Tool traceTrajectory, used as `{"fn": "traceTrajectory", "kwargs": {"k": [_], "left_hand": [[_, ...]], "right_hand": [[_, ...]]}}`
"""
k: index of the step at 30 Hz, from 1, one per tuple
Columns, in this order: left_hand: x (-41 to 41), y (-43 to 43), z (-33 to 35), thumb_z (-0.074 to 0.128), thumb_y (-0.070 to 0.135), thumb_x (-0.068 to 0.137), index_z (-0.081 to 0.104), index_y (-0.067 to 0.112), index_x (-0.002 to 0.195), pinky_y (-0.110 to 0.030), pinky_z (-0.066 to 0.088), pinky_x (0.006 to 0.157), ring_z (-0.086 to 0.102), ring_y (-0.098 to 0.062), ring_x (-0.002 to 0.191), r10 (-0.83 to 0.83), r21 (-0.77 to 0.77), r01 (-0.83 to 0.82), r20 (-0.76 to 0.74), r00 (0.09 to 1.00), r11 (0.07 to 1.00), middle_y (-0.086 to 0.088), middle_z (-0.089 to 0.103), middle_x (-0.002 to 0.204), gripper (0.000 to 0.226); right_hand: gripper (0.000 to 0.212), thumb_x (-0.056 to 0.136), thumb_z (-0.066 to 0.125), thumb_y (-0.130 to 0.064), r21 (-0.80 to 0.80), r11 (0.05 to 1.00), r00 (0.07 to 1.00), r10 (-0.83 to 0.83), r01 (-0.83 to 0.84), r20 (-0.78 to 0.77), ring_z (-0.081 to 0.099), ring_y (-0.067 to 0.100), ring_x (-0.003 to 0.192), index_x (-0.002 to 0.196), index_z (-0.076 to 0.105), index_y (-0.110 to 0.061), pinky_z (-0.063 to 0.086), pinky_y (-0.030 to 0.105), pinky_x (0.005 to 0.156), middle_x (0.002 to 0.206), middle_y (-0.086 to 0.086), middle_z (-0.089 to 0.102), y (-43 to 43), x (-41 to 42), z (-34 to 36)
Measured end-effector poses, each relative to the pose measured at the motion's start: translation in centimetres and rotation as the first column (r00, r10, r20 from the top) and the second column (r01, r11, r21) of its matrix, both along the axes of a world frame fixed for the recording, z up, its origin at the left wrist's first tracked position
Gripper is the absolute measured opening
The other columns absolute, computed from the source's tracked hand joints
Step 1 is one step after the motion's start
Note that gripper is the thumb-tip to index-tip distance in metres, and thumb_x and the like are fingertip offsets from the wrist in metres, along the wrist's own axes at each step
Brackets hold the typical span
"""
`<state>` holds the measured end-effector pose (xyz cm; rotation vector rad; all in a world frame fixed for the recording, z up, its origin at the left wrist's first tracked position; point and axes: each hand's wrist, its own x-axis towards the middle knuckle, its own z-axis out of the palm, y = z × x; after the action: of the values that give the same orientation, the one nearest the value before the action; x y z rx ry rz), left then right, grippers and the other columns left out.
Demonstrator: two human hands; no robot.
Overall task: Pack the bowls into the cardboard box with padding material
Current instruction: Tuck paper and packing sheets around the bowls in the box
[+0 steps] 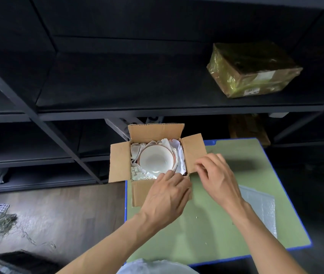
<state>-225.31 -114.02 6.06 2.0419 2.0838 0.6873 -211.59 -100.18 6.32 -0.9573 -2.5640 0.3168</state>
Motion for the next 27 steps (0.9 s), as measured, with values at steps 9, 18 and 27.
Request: {"fn": "traceTrajectory", "kwargs": {"k": [9, 18, 27], "left_hand": [[7.8, 1.2, -3.6, 0.039, 0.032, 0.103, 0.062, 0.024, 0.11, -0.037, 0.048, 0.074, 0.056, -0.02, 0.083, -0.08, -0.133, 0.096, 0.116, 0.99, 0.987, 0.005, 0.061, 0.094, 0.025], [12.2, 7.7, -6.9, 0.045, 0.031, 0.097, 0.056, 0.017, 0.128, -0.039, 0.047, 0.088, 0.054, -0.027, 0.102, -0.012, -0.33, 0.015, 0.011, 1.0, 0.944, -0.003, 0.059, 0.116, 0.035], [13.0, 13.1, -9.2, 0.038, 0.035, 0.101, 0.056, 0.013, 0.113, -0.038, 0.042, 0.086, 0.053, -0.029, 0.104, 0.165, -0.567, -0.178, -0.074, 0.983, 0.804, -0.009, 0.06, 0.112, 0.032]], "right_hand": [[0.005, 0.096, 0.061, -0.018, -0.148, 0.989, 1.0, -0.027, 0.028, 0.006, 0.054, 0.018, 0.087, 0.097, 0.062, -0.022, 0.048, 0.035, 0.065, 0.093, -0.011, 0.059, 2.0, 8.0, -1.4], [0.03, 0.098, 0.055, -0.026, -0.332, 0.926, 0.943, -0.067, 0.181, 0.326, 0.053, 0.017, 0.12, 0.127, 0.06, -0.021, 0.051, 0.038, 0.087, 0.128, -0.007, 0.06, 5.7, 16.9, -6.4], [0.034, 0.099, 0.053, -0.031, -0.399, 0.906, 0.9, 0.053, 0.139, 0.433, 0.047, 0.023, 0.123, 0.128, 0.06, -0.015, 0.049, 0.038, 0.089, 0.126, 0.002, 0.057, 7.5, 15.7, -9.9]]}}
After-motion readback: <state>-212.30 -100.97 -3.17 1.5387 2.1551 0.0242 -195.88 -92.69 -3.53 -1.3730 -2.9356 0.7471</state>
